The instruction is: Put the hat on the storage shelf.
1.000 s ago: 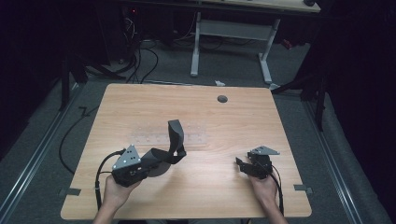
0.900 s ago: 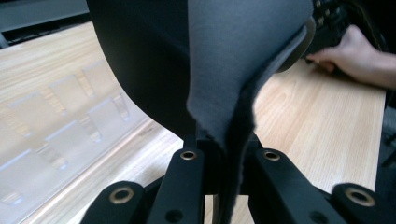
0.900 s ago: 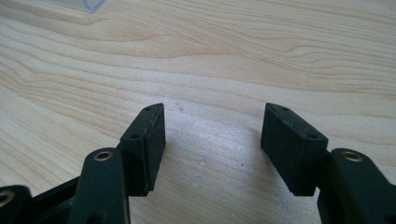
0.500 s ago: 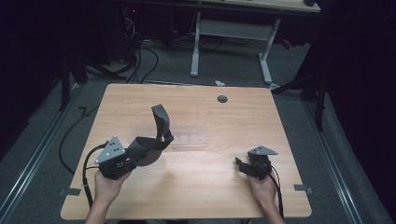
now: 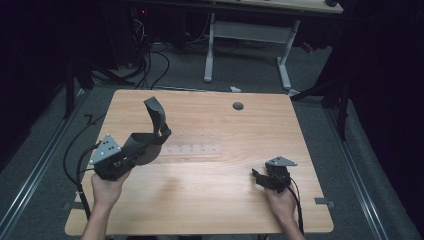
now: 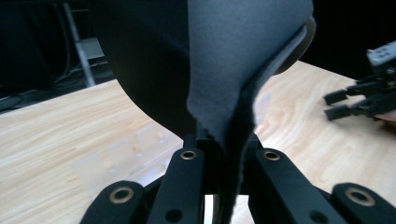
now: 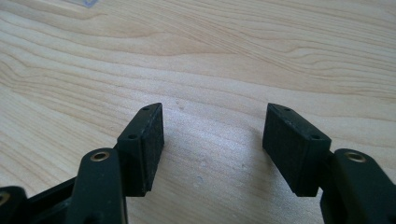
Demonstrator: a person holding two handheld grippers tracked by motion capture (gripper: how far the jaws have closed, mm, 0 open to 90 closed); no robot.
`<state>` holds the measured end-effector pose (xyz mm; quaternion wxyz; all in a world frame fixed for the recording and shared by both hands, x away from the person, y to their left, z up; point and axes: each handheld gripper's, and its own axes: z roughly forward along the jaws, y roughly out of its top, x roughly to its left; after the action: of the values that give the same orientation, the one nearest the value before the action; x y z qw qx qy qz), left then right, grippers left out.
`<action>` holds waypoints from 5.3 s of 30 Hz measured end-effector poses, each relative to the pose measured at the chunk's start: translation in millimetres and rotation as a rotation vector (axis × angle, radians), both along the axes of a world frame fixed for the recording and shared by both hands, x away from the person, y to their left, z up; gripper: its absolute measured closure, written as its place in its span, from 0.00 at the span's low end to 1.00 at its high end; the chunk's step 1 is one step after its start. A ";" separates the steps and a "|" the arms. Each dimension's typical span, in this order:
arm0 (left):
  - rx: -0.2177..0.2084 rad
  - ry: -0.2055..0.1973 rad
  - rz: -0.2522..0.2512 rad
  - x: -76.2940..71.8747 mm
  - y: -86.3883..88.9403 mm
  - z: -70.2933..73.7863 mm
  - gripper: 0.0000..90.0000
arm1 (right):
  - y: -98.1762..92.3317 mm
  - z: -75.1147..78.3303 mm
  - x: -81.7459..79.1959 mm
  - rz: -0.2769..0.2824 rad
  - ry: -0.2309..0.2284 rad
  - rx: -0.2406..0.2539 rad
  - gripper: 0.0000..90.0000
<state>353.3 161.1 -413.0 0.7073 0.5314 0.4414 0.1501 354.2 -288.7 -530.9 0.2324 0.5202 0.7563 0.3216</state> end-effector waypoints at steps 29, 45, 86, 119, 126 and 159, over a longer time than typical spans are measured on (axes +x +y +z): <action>0.085 0.004 0.181 53.6 7.1 -19.4 0.96 | 0.2 0.0 -0.2 0.002 0.001 0.000 0.42; 0.100 0.019 0.229 66.5 1.5 -32.1 0.96 | 0.4 0.1 -0.4 0.002 0.002 0.000 0.42; 0.090 0.066 0.247 74.2 -3.1 -65.0 0.94 | 1.3 0.0 -1.0 0.009 0.002 -0.003 0.41; 0.051 0.198 0.254 52.5 20.3 -62.4 0.47 | 1.4 0.0 -1.0 0.008 0.002 -0.002 0.41; 0.048 0.213 0.237 41.1 26.5 -66.7 0.44 | 1.3 0.0 -1.0 0.008 0.002 -0.002 0.41; 0.032 0.241 0.166 6.3 5.8 -81.1 0.42 | 1.0 0.0 -0.6 0.009 0.004 0.003 0.41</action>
<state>359.6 166.9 -494.1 0.6257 0.5185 0.5631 0.1500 353.6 -287.7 -530.8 0.2288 0.5176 0.7587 0.3228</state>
